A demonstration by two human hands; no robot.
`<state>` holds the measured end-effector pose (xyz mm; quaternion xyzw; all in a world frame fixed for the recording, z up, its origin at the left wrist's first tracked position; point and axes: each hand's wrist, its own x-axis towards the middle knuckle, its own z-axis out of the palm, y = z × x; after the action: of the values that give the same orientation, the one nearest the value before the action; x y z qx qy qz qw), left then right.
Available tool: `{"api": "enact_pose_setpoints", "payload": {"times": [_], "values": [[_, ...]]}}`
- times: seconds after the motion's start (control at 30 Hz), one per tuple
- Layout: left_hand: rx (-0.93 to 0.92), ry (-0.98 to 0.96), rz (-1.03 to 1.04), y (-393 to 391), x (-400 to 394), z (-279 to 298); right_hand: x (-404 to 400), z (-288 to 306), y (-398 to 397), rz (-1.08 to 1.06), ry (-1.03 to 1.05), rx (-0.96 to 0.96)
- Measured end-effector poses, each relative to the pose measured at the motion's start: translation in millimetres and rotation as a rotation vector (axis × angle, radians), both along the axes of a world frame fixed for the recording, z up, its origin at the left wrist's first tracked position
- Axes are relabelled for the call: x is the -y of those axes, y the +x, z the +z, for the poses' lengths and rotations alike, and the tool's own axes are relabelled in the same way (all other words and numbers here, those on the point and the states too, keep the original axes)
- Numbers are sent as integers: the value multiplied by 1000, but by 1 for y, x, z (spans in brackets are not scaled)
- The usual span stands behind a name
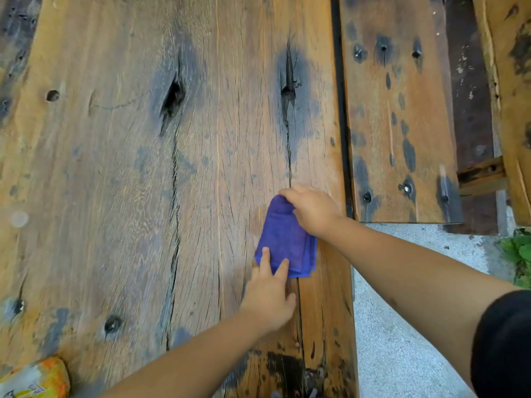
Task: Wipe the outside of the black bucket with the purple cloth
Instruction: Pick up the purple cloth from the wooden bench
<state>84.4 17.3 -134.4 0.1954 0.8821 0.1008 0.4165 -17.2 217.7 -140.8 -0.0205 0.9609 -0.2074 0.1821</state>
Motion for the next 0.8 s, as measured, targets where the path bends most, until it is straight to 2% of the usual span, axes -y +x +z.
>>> {"api": "enact_pose_setpoints", "payload": {"times": [0.07, 0.1, 0.2, 0.27, 0.37, 0.53, 0.6, 0.8], "values": [[6, 34, 50, 0, -6, 3, 1, -2, -9, 157, 19, -65], [-59, 74, 77, -7, -8, 6, 0, -3, -10, 174, 29, -73], [-321, 205, 71, -53, -10, 6, -8, -7, -8, -1, 72, 11], [-374, 243, 94, -92, -12, 2, -15, -9, -6, -119, 64, 90], [-291, 224, 103, -143, -23, -6, -17, -11, -2, -107, 85, 86], [-170, 146, -167, -181, -36, -17, -10, -11, -5, -123, 77, 85], [-126, 140, -211, -184, -38, -18, -12, -10, -6, -144, 52, 89], [-246, 296, -67, -185, -28, -19, -21, -13, 3, -159, -12, 9]]}}
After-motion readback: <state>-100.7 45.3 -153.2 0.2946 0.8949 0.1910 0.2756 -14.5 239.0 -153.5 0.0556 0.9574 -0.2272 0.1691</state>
